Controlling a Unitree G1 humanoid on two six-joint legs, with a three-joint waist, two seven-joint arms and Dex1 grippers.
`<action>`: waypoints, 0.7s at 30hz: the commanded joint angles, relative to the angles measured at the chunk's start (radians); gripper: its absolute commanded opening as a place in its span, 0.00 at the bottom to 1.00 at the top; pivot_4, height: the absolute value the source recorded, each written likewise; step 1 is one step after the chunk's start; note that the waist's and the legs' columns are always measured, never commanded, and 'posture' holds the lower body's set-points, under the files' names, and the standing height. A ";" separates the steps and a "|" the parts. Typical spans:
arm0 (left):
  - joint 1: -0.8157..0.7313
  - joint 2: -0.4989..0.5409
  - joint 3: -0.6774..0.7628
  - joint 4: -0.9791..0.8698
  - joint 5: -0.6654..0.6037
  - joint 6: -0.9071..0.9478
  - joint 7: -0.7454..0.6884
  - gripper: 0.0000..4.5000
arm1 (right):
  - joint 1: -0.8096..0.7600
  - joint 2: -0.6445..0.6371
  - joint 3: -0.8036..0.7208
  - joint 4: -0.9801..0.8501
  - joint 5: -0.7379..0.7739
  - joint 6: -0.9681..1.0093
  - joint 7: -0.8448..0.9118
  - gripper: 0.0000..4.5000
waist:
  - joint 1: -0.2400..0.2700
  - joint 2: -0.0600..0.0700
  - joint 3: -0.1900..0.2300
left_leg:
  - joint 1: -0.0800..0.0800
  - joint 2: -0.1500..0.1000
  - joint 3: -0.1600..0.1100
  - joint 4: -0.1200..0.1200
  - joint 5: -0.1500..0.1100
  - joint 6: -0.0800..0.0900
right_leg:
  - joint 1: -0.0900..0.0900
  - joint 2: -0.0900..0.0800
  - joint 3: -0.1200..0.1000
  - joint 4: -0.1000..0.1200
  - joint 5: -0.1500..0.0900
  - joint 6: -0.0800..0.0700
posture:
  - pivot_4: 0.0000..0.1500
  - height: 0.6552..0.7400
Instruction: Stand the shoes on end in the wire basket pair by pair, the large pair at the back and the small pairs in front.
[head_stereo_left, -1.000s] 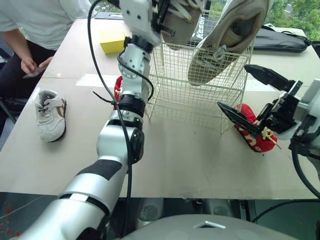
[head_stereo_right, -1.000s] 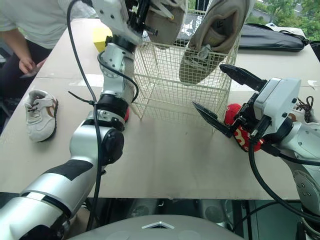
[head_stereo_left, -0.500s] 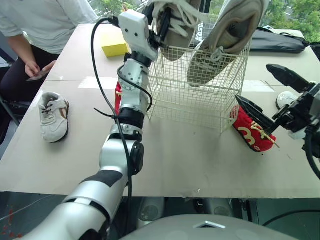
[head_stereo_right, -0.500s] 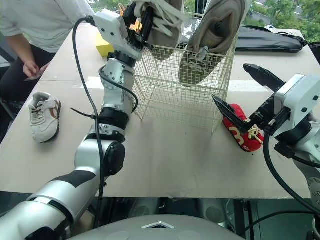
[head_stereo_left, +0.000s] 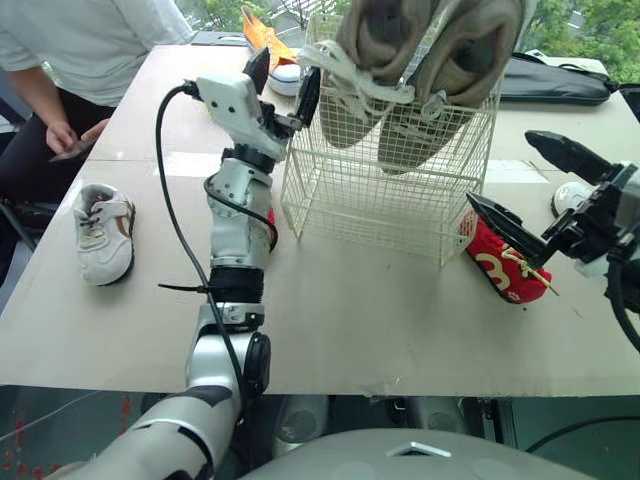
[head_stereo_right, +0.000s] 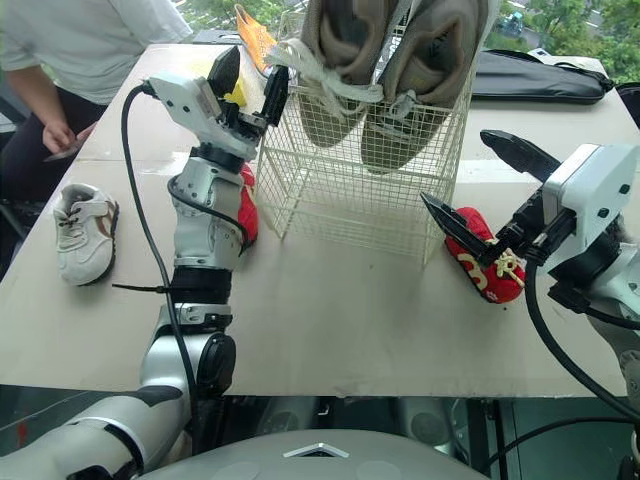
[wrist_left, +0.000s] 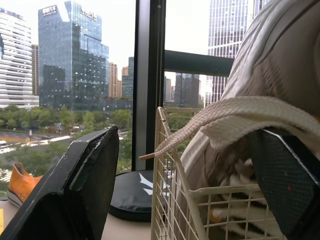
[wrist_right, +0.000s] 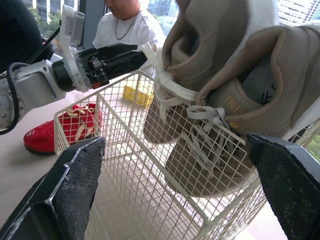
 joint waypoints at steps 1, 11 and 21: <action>0.035 0.038 0.011 -0.187 -0.107 0.123 -0.043 0.95 | -0.003 -0.013 -0.008 0.000 -0.019 -0.003 -0.004 1.00 | 0.000 0.000 0.000 | 0.000 0.000 0.000 0.000 0.000 0.000 | 0.000 0.000 0.000 0.000 0.000 0.000 | 1.00 1.00; 0.213 0.299 0.059 -0.552 -0.536 0.594 -0.258 0.98 | 0.183 -0.026 -0.130 0.056 0.040 0.036 0.102 1.00 | 0.000 0.000 0.001 | 0.000 0.001 0.000 -0.001 0.000 0.000 | -0.001 0.000 0.000 0.000 -0.001 0.001 | 1.00 1.00; 0.239 0.625 -0.053 -0.759 -0.776 0.946 -0.523 0.98 | 0.574 -0.012 -0.477 0.223 -0.130 -0.062 0.357 1.00 | -0.001 0.000 0.001 | 0.002 0.000 0.001 -0.002 -0.001 0.001 | -0.001 0.000 0.003 -0.001 -0.003 0.001 | 1.00 1.00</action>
